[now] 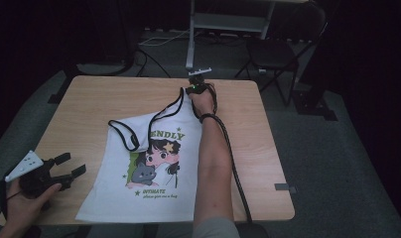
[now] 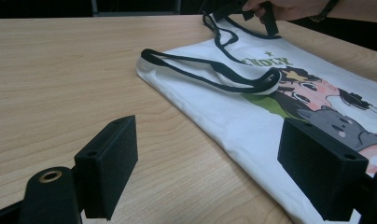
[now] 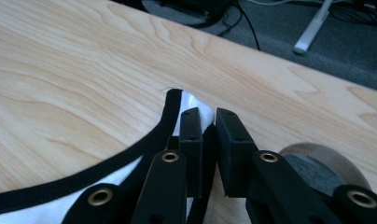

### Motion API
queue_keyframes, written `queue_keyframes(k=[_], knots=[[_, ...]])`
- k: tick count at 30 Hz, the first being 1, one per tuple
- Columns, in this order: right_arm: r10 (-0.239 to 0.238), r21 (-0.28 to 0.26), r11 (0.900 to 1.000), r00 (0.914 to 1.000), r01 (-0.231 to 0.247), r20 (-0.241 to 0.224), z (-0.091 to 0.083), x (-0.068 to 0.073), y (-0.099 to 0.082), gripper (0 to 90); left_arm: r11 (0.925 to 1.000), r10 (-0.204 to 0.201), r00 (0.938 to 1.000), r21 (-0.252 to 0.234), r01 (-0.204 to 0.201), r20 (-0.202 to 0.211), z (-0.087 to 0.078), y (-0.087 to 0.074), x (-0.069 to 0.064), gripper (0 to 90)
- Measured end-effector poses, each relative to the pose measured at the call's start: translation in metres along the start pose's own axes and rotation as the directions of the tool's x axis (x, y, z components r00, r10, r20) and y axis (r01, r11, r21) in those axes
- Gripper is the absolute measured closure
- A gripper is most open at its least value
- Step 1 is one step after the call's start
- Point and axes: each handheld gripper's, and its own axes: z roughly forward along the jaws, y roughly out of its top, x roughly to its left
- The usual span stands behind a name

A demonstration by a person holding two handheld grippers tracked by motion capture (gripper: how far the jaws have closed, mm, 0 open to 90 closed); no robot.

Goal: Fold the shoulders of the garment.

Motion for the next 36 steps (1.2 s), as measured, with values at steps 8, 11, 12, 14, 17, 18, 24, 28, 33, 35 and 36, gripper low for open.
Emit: queue_keyframes(k=[8, 11, 12, 14, 17, 18, 24, 28, 33, 35, 36], knots=[[-0.009, -0.030, 0.9995, 0.9997, 0.009, -0.020, -0.007, 0.005, 0.004, 81.9, 1.0000, -0.002, 1.0000, 0.001, 0.002, 0.001, -0.001, 0.000, 0.000, 19.8], [-0.018, -0.045, 0.9989, 0.9994, 0.017, -0.029, -0.010, 0.008, 0.006, 81.9, 1.0000, -0.001, 1.0000, 0.000, 0.001, 0.000, -0.001, 0.000, 0.000, 19.8], [-0.017, -0.049, 0.9987, 0.9994, 0.015, -0.032, -0.011, 0.009, 0.007, 81.9, 1.0000, -0.001, 1.0000, 0.001, 0.001, 0.000, -0.001, 0.000, 0.000, 19.8], [-0.018, -0.056, 0.9983, 0.9992, 0.016, -0.036, -0.014, 0.011, 0.008, 82.0, 1.0000, -0.008, 1.0000, -0.004, 0.008, -0.001, -0.001, 0.000, 0.000, 19.8], [-0.024, -0.059, 0.9980, 0.9991, 0.022, -0.036, -0.016, 0.012, 0.008, 82.0, 0.9999, -0.010, 0.9999, -0.002, 0.010, -0.002, -0.001, 0.000, 0.000, 19.8], [-0.026, -0.060, 0.9979, 0.9990, 0.024, -0.037, -0.018, 0.013, 0.008, 82.3, 0.9999, -0.011, 0.9999, -0.002, 0.011, -0.002, -0.002, -0.001, 0.000, 19.8], [-0.030, -0.071, 0.9971, 0.9987, 0.027, -0.041, -0.024, 0.015, 0.010, 82.6, 0.9999, -0.012, 0.9999, -0.002, 0.012, 0.000, -0.002, -0.001, 0.001, 19.8], [-0.033, -0.082, 0.9962, 0.9984, 0.029, -0.046, -0.030, 0.017, 0.011, 83.0, 0.9999, -0.015, 0.9999, -0.005, 0.015, 0.000, -0.002, -0.001, 0.001, 19.8], [-0.042, -0.092, 0.9951, 0.9976, 0.036, -0.055, -0.035, 0.019, 0.011, 83.4, 0.9999, -0.016, 0.9999, -0.004, 0.016, 0.000, -0.002, -0.001, 0.001, 19.8], [-0.044, -0.100, 0.9943, 0.9974, 0.038, -0.057, -0.037, 0.021, 0.011, 83.5, 0.9998, -0.021, 0.9998, -0.007, 0.021, -0.001, -0.002, -0.001, 0.001, 19.8], [-0.053, -0.104, 0.9935, 0.9968, 0.047, -0.060, -0.039, 0.023, 0.011, 83.5, 0.9997, -0.023, 0.9997, -0.009, 0.023, -0.002, -0.002, -0.001, 0.001, 19.8]])
